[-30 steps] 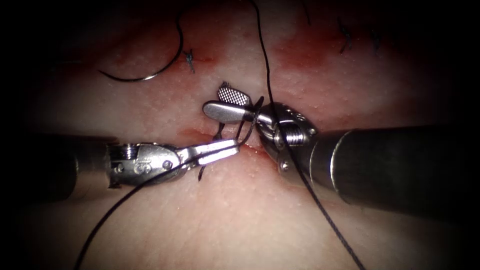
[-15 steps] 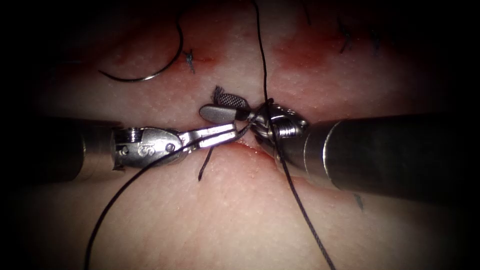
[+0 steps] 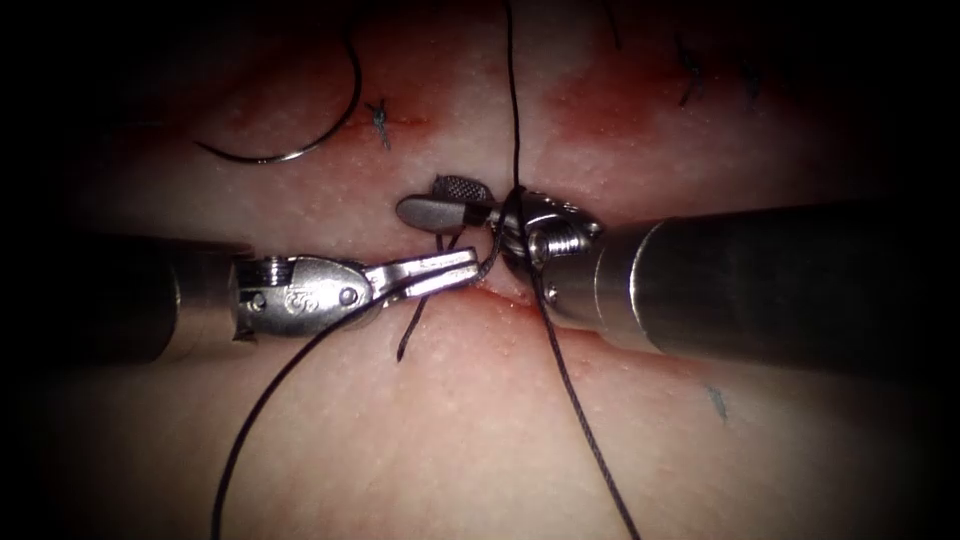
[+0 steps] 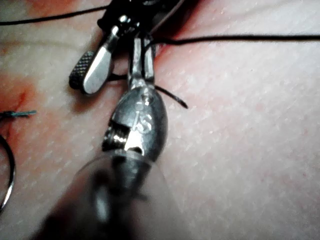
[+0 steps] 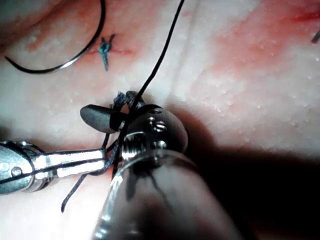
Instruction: Wound Closure
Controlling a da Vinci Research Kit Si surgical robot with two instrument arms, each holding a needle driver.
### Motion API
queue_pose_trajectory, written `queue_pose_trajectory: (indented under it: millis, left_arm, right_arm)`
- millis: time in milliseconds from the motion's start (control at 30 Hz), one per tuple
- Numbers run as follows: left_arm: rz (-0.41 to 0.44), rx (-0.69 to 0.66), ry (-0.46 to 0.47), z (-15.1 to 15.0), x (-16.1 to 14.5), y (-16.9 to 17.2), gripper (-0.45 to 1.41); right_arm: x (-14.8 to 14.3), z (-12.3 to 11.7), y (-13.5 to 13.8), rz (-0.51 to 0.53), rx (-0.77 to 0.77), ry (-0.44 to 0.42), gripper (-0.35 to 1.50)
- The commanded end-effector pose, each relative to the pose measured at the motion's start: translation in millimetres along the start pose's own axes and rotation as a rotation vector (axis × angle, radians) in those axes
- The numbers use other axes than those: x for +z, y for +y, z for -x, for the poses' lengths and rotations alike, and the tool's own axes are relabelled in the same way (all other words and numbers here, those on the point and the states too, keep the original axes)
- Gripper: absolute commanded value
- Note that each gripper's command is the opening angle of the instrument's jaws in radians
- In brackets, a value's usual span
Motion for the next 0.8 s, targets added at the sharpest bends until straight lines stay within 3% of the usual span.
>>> queue_pose_trajectory:
  millis: [33,167,200,233,267,300,400,800]
  left_arm:
    - [0.001,-0.001,0.001,0.4,0.5,0.5,-0.45]
    - [0.006,-0.001,0.001,0.3,0.3,0.6,-0.45]
    - [0.007,-0.001,0.001,0.3,0.1,0.7,-0.45]
    - [0.008,-0.001,0.001,0.3,0.0,0.7,-0.45]
    - [0.009,0.000,0.002,0.3,-0.1,0.7,-0.45]
    - [0.012,0.000,0.003,0.3,-0.3,0.7,-0.45]
    - [0.021,0.005,0.009,0.3,-1.0,0.6,-0.45]
    - [-0.040,-0.026,-0.033,0.2,-6.1,-3.0,-0.45]
  right_arm:
    - [1.0,1.0,-0.7,-0.012,0.000,-0.007,1.20]
    - [1.6,1.4,-1.4,-0.014,-0.004,-0.009,1.11]
    - [1.6,1.4,-1.5,-0.015,-0.004,-0.009,1.01]
    - [1.6,1.5,-1.5,-0.012,-0.005,-0.014,0.78]
    - [1.4,1.6,-1.5,0.000,-0.007,-0.024,0.12]
    - [1.1,1.7,-1.5,0.022,-0.008,-0.029,-0.35]
    - [0.2,1.5,-1.5,0.065,-0.039,-0.016,-0.35]
    - [-3.0,0.4,-3.8,-0.090,-0.125,0.086,-0.35]
